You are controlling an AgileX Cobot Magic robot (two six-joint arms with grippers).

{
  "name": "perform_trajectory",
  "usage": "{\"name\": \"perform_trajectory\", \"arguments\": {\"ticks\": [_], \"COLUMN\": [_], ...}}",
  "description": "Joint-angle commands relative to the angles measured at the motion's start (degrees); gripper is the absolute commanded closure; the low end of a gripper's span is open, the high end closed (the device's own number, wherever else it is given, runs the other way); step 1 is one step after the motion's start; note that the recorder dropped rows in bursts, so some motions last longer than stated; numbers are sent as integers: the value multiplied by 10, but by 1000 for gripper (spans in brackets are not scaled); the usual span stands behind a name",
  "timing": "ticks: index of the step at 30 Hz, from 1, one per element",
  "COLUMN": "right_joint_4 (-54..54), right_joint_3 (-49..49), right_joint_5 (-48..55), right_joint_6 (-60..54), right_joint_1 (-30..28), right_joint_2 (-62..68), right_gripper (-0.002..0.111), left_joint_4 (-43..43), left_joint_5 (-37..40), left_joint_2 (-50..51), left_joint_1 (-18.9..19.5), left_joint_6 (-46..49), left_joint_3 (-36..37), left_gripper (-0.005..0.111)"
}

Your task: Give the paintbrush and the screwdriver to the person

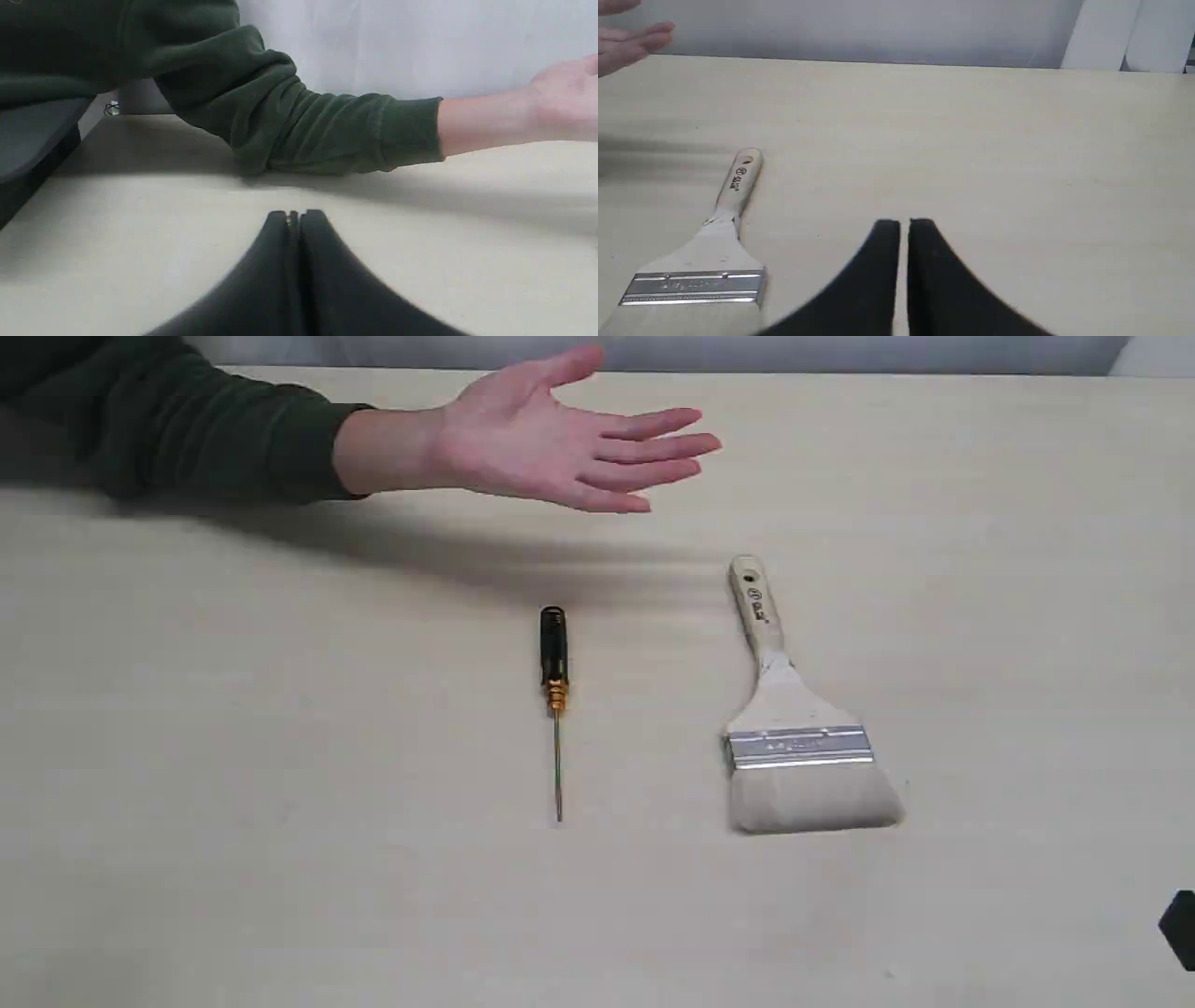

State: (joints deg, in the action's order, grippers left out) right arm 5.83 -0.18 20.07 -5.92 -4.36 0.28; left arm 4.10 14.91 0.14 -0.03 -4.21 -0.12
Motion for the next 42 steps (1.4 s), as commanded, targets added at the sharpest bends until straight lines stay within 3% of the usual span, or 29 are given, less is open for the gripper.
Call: {"name": "perform_trajectory", "arguments": {"ticks": [1, 22, 35, 42], "right_joint_4": [-6, -7, -7, -7], "right_joint_3": [2, 2, 2, 2], "right_joint_5": [-2, -6, -137, -144], "right_joint_6": [-6, -9, -9, -9], "right_joint_1": [-2, -2, -2, -2], "right_joint_2": [-3, -3, -3, -3], "right_gripper": [104, 104, 104, 104], "left_joint_4": [-2, -1, -1, -1], "left_joint_5": [-5, -6, -6, -6], "left_joint_2": [-1, -1, -1, -1], "left_joint_1": [-4, -4, -4, -4], "left_joint_6": [-1, -1, -1, -1], "left_joint_3": [1, 1, 1, 1], "left_gripper": [107, 107, 107, 107]}}
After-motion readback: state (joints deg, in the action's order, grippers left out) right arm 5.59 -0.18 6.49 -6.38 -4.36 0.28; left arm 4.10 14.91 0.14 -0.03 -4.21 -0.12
